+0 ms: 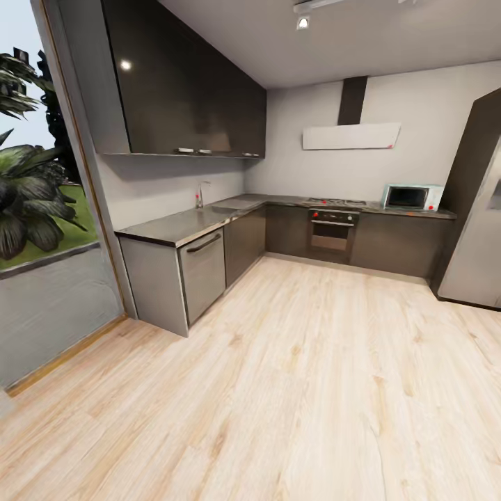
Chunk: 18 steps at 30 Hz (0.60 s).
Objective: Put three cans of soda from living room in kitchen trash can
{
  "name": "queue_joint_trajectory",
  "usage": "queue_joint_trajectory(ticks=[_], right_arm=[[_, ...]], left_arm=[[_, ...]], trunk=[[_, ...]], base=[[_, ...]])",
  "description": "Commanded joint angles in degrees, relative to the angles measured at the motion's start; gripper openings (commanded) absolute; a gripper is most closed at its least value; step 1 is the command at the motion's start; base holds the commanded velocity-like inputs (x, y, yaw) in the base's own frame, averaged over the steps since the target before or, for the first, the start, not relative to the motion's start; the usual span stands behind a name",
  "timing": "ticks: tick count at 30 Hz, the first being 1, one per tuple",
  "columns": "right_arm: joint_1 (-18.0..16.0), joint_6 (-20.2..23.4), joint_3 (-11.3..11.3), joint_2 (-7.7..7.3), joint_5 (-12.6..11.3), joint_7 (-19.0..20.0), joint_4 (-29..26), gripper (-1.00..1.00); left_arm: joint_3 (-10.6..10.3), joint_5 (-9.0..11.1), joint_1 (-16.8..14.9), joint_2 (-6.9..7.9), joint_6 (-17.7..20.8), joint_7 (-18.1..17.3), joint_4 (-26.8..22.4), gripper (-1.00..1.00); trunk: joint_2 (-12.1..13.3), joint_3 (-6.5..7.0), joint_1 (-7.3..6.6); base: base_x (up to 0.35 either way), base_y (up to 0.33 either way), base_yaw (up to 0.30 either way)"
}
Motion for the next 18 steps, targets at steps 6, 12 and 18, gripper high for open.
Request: queue_joint_trajectory(ticks=[6, 12, 18], right_arm=[[0.1, 0.1, 0.1, -0.54, 0.2, -0.1, 0.0, 1.0], [0.1, 0.1, 0.1, -0.54, 0.2, -0.1, 0.0, 1.0], [0.1, 0.1, 0.1, -0.54, 0.2, -0.1, 0.0, 1.0]], left_arm=[[0.1, -0.1, -0.4, -0.03, -0.4, -0.4, -0.7, 1.0], [0.1, -0.1, -0.4, -0.03, -0.4, -0.4, -0.7, 1.0], [0.1, -0.1, -0.4, -0.03, -0.4, -0.4, -0.7, 1.0]], trunk=[[0.0, 0.0, 0.0], [0.0, 0.0, 0.0], [0.0, 0.0, 0.0]], base=[[0.0, 0.0, 0.0], [0.0, 0.0, 0.0], [0.0, 0.0, 0.0]])
